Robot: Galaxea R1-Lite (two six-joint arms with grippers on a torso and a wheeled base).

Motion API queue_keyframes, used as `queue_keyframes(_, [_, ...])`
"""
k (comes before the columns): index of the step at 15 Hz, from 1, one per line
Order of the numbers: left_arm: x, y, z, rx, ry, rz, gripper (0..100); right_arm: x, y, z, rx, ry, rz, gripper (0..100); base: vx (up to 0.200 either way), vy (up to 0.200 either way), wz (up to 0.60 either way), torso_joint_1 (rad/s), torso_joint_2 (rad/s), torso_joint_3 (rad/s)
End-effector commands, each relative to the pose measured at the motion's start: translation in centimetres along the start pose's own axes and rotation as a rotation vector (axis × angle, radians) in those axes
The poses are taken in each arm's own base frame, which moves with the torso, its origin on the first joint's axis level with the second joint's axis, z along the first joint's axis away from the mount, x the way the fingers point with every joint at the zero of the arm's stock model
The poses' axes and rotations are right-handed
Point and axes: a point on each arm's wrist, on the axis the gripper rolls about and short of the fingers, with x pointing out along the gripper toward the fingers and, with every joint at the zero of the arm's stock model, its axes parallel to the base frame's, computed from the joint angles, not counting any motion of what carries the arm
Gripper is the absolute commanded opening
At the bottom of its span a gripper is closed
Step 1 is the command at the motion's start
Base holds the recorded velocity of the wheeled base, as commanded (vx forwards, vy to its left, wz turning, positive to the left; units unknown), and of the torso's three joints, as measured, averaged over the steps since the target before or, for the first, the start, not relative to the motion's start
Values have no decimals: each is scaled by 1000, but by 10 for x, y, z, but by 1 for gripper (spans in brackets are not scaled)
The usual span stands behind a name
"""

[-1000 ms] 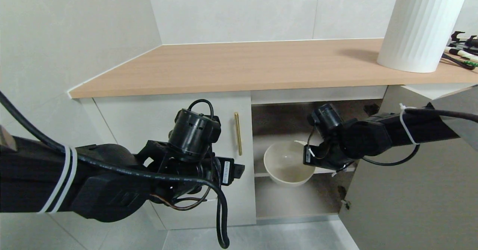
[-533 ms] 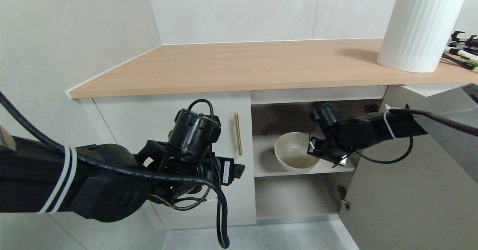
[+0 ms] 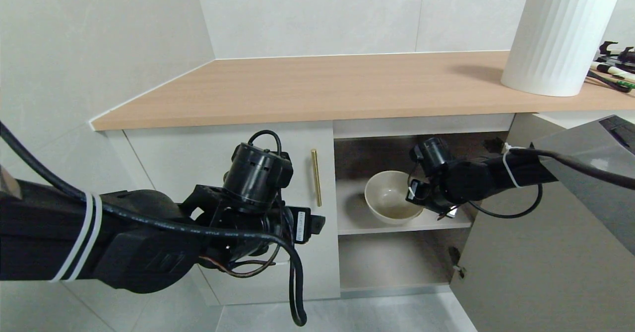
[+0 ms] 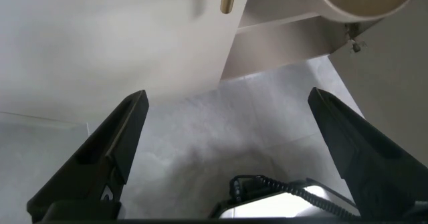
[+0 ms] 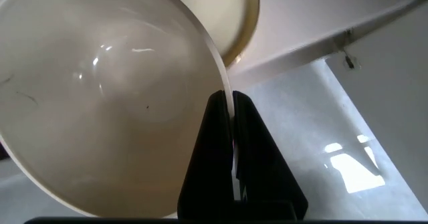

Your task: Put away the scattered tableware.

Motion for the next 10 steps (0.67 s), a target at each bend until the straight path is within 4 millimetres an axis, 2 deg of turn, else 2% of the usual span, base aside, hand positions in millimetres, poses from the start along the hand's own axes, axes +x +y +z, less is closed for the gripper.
queue_keyframes(1, [1, 0, 0, 0, 0, 1, 100, 4, -1, -1, 0, -3, -6, 0, 0, 0, 0, 0, 0, 0])
queue_keyframes(10, [1, 0, -1, -1, 3, 2, 100, 25, -11, 5, 38, -56, -18, 0, 0, 0, 0, 0, 0, 0])
